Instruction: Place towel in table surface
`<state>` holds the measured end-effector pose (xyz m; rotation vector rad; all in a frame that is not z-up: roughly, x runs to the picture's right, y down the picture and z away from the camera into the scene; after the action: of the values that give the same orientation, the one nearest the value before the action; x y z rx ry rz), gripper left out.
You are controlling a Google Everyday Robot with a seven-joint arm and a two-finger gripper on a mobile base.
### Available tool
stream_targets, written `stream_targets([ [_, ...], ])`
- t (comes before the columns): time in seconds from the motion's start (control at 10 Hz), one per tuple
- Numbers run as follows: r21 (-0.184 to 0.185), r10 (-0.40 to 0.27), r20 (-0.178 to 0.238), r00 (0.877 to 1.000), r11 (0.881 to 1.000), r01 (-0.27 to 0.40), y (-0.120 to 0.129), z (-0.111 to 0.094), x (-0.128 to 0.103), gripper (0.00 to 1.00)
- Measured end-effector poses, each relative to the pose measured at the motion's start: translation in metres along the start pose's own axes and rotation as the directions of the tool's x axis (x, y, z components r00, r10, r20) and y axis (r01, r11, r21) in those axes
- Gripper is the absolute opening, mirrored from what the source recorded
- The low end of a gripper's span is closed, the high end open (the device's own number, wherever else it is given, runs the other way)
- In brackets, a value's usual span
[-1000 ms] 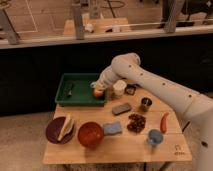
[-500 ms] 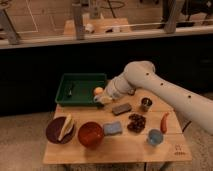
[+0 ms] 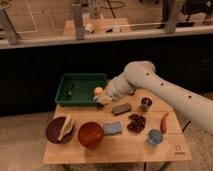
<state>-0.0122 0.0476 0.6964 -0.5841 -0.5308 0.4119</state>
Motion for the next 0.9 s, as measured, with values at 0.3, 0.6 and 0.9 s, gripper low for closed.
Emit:
stream_targets([
  [0.3, 0.002, -0.031, 0.016, 0.999, 1.0, 0.031, 0.017, -0.002, 0.012, 0.0],
  [0.6, -0.007, -0.069, 0.035, 0.997, 0.998, 0.069, 0.055, -0.013, 0.039, 0.0],
  [0.9, -0.025, -0.112, 0.001, 0.994, 0.993, 0.112, 0.087, -0.001, 0.08, 0.0],
])
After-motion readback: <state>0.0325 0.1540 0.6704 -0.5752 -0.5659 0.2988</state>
